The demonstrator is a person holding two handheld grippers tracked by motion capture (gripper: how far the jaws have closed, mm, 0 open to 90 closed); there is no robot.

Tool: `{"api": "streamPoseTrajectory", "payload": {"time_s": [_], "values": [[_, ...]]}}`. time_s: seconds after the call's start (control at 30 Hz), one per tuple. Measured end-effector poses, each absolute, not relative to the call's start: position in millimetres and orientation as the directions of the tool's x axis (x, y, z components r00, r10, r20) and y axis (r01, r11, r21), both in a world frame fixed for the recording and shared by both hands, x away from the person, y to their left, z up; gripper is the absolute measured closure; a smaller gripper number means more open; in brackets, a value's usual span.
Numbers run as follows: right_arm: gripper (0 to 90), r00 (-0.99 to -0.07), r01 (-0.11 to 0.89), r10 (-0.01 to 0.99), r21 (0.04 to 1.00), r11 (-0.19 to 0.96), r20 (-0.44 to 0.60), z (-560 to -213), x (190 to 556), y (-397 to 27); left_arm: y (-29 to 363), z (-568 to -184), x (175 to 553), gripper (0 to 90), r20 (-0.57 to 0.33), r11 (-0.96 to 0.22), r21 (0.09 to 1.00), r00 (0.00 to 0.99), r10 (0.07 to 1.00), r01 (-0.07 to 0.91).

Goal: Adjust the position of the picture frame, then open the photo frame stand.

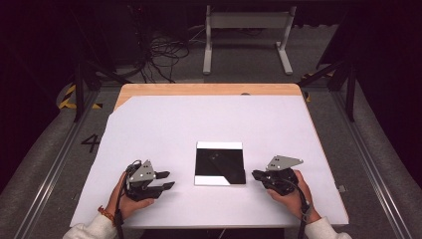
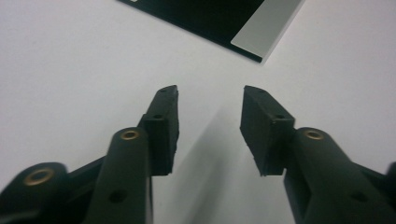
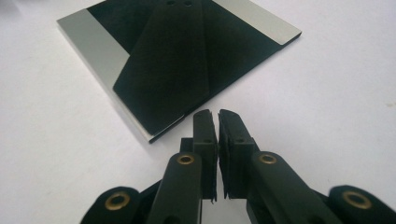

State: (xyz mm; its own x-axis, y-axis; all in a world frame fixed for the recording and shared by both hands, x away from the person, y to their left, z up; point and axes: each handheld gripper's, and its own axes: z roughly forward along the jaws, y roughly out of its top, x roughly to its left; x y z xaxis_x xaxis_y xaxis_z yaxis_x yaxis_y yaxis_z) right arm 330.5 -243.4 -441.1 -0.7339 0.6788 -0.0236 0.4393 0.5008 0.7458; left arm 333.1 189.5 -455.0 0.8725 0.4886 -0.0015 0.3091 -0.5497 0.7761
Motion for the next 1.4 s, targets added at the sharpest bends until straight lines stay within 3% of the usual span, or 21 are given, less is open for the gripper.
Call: {"api": "streamPoseTrajectory", "payload": {"time_s": [0.2,0.4,1.23,1.4], "values": [[83.4,-0.735,0.444,0.678,0.747,0.495,-0.013,-437.8,320.4,-252.6,202.6,-456.8,326.7,39.6,0.022,-0.531,0.782,0.837,0.547,0.327],[83.0,-0.744,0.458,0.668,0.729,0.508,0.002,-437.0,319.6,-253.2,209.5,-459.0,322.7,32.9,0.024,-0.53,0.774,0.821,0.571,0.346],[78.3,-0.806,0.467,0.592,0.633,0.617,0.018,-434.7,319.4,-229.1,204.0,-459.9,324.6,25.5,0.019,-0.527,0.768,0.809,0.587,0.364],[77.7,-0.822,0.473,0.569,0.577,0.666,0.018,-429.1,325.0,-219.1,202.1,-461.6,326.1,25.1,0.013,-0.532,0.763,0.813,0.582,0.369]]}}
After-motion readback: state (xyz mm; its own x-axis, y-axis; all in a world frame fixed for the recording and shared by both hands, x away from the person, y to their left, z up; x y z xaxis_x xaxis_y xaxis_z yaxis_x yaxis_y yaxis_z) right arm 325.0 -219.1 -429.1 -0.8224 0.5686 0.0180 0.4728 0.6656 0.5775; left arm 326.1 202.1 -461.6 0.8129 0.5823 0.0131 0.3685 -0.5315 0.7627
